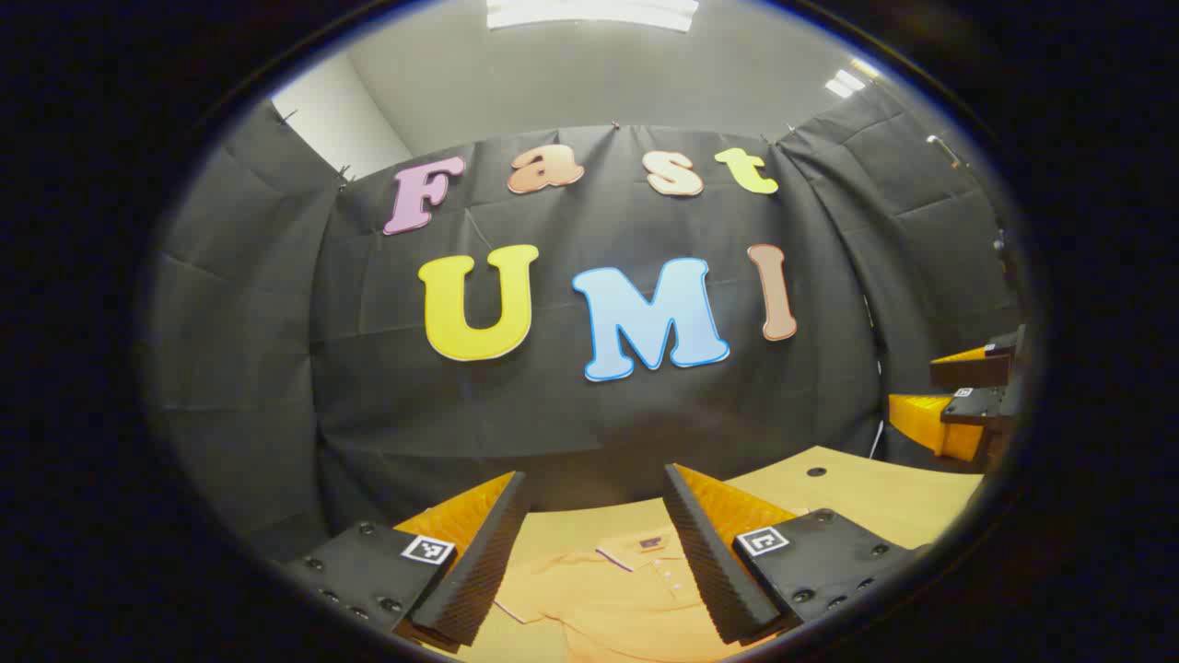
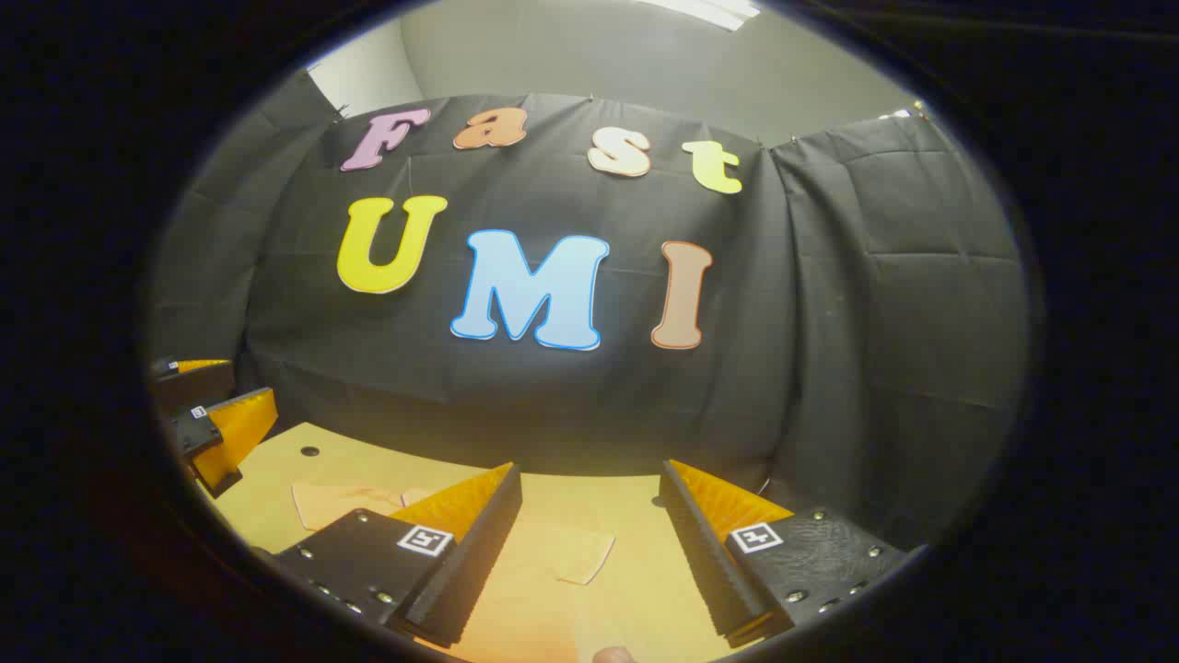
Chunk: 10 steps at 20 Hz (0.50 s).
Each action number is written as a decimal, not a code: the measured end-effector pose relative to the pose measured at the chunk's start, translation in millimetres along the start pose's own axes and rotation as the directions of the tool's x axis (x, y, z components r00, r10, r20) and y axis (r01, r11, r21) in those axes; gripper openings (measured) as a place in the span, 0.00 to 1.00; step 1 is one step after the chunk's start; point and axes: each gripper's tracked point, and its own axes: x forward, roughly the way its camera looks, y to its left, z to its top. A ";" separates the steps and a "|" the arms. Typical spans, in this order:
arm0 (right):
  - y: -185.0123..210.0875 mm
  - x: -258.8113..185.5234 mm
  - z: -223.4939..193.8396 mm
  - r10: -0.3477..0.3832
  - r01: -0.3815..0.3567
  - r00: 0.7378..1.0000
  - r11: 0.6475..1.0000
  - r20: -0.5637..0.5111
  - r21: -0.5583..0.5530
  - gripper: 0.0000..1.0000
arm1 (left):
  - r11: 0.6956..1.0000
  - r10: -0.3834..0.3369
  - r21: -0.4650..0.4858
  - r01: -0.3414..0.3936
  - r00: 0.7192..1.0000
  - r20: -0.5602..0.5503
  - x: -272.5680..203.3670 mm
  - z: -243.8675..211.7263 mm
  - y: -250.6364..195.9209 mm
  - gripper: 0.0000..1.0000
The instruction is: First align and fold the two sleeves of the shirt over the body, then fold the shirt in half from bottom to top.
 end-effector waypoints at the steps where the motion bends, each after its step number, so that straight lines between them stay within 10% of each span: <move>1: 0.0 -0.2 1.7 -0.001 0.001 1.000 1.000 0.000 -0.006 0.94 | 1.000 0.006 0.001 -0.006 1.000 -0.002 0.1 0.1 2.4 0.99; 10: 0.5 -1.1 0.4 -0.068 0.068 0.998 0.997 0.009 -0.038 0.94 | 0.999 -0.032 -0.022 0.032 0.999 -0.012 0.9 -7.9 16.0 1.00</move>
